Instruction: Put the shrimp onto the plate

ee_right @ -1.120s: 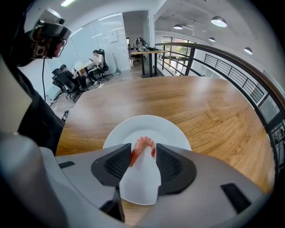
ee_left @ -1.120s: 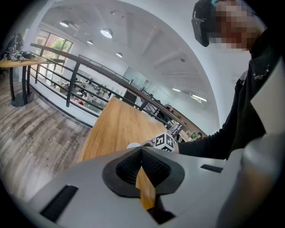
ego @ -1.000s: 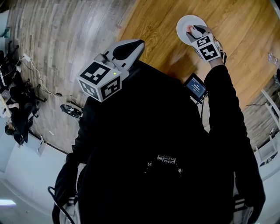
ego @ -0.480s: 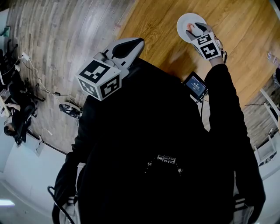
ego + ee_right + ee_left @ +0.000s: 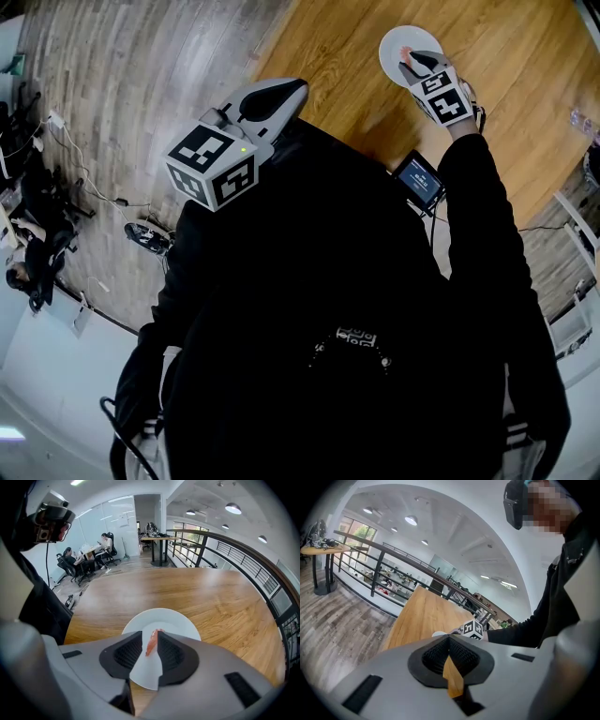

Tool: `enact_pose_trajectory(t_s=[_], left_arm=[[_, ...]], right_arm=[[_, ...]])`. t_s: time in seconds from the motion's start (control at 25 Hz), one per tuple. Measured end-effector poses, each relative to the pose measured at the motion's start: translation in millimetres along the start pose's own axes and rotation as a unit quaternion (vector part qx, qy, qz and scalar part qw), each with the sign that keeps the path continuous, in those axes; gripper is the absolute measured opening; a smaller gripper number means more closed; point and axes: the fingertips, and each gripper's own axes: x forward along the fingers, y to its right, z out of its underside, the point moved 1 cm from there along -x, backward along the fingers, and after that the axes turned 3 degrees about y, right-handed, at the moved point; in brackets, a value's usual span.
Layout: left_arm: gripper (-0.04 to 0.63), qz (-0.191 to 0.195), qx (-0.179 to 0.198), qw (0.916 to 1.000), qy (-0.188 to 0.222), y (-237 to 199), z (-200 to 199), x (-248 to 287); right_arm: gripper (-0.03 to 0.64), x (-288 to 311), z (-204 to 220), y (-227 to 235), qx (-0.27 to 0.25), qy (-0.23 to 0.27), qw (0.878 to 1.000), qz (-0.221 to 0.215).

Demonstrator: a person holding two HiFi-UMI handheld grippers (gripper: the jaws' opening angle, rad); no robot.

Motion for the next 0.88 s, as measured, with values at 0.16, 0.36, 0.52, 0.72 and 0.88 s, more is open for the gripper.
enact_pose_trajectory(t_s=[0.16, 0.36, 0.52, 0.72, 0.88], left_arm=[[0.006, 0.0, 0.011, 0.9999, 0.011, 5, -4, -6], [0.006, 0.002, 0.046, 0.9988, 0.015, -1, -10, -6], [0.006, 0.021, 0.065, 0.9973, 0.029, 4, -19, 1], [0.006, 0.06, 0.091, 0.9933, 0.037, 11, -37, 13], [0.006, 0.107, 0.105, 0.9878, 0.042, 30, -40, 36]], right_arm=[[0.04, -10, -6, 0, 0.0, 0.008, 1.0, 0.006], [0.02, -13, -14, -8, 0.006, 0.017, 1.0, -0.001], [0.02, -31, -16, -6, 0.033, 0.04, 0.999, 0.005], [0.02, -83, -53, -16, 0.057, 0.12, 0.991, 0.014], [0.02, -131, -62, -20, 0.078, 0.188, 0.978, 0.037]])
